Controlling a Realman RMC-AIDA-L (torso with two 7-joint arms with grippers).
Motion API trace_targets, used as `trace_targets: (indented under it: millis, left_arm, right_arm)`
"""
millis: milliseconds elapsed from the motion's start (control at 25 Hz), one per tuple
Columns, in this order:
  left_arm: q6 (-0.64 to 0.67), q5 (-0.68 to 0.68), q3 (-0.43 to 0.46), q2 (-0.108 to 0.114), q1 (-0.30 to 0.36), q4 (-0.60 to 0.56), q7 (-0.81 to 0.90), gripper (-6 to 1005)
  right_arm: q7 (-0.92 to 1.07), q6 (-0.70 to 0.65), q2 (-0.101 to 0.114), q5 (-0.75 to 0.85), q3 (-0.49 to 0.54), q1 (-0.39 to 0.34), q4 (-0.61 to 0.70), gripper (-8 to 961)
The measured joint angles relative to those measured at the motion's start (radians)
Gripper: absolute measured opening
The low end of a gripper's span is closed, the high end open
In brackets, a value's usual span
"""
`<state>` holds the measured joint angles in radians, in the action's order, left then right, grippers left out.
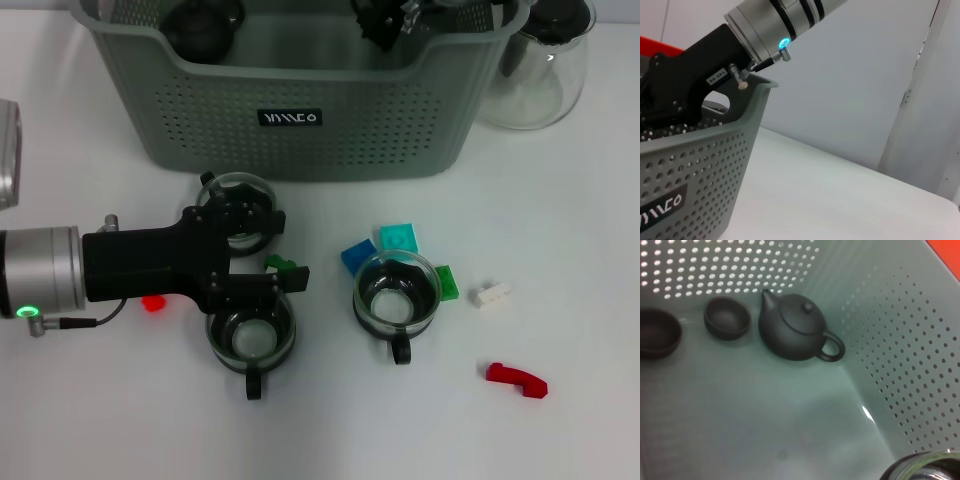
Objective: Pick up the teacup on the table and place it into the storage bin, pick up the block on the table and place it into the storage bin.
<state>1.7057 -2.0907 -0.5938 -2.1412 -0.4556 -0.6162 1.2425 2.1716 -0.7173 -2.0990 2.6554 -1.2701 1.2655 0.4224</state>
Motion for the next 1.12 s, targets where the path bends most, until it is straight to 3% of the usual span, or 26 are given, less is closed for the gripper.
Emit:
trace_targets:
  millis: [320, 840, 1120]
  left_arm:
    - [0.0, 0.0, -0.001, -0.003, 0.001, 0.001, 0.0, 812]
    - [0.0, 0.0, -0.002, -0.003, 0.004, 0.001, 0.0, 812]
    - [0.004, 0.0, -0.001, -0.003, 0.005, 0.001, 0.0, 812]
  right_arm:
    - [0.009, -0.011, 0.001, -0.002, 0.0, -0.004, 0.0, 64]
    - [0.01, -0.014, 0.0, -0.002, 0.001, -0.011, 0.011, 197]
    - [0.01, -0.011, -0.001, -0.002, 0.002, -0.012, 0.03, 343]
